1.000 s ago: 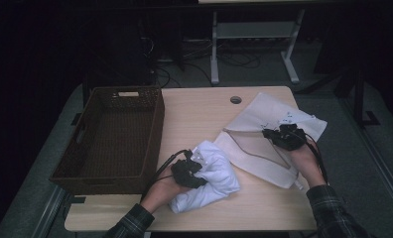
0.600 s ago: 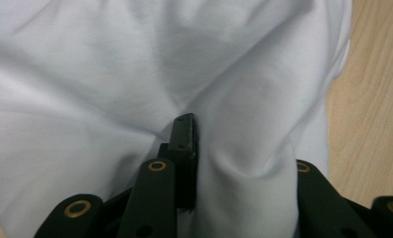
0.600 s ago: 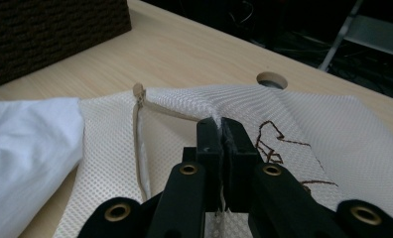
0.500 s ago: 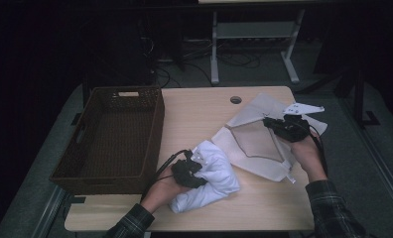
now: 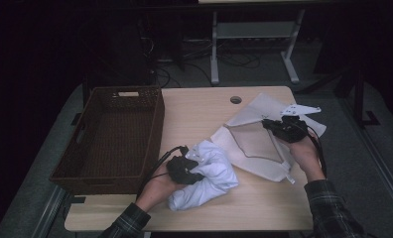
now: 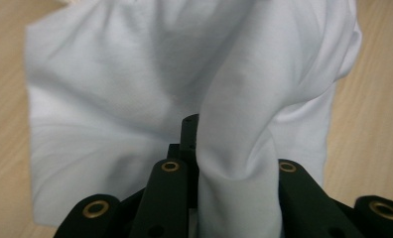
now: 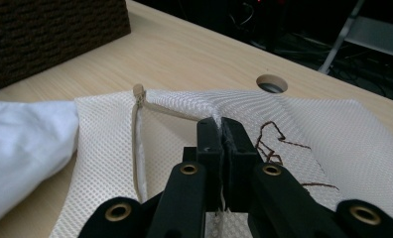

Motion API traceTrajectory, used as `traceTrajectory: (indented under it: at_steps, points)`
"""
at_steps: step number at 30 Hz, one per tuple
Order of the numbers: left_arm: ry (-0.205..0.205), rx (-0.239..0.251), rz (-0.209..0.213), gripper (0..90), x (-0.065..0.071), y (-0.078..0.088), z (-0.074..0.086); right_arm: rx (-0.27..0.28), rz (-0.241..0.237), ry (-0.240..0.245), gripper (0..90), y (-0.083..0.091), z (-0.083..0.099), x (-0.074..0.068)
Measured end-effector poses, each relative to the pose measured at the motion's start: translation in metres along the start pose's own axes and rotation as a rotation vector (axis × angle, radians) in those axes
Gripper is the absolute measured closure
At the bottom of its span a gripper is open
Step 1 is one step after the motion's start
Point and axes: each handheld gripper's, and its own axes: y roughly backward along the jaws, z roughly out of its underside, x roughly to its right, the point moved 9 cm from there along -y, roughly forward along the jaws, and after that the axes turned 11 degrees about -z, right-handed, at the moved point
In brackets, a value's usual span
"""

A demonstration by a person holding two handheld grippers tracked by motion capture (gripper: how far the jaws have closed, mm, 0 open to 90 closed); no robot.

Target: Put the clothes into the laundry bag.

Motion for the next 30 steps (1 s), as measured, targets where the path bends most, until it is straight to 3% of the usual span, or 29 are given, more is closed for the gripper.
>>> traceTrajectory:
  at_steps: [6, 18, 22, 30]
  points:
    - [-0.025, 0.054, 0.004, 77.9, 0.003, 0.019, -0.014, -0.017, -0.008, 0.006, 86.8, -0.004, 0.003, 0.000]
    - [-0.092, 0.100, -0.006, 78.0, 0.011, 0.039, -0.039, -0.041, -0.023, 0.011, 86.8, -0.007, 0.010, -0.003]
    - [-0.115, 0.110, -0.007, 78.0, 0.013, 0.040, -0.049, -0.041, -0.027, 0.016, 86.8, -0.007, 0.009, -0.004]
    - [-0.169, 0.121, 0.021, 78.0, 0.026, 0.025, -0.066, -0.044, -0.071, 0.037, 86.8, -0.009, 0.005, -0.020]
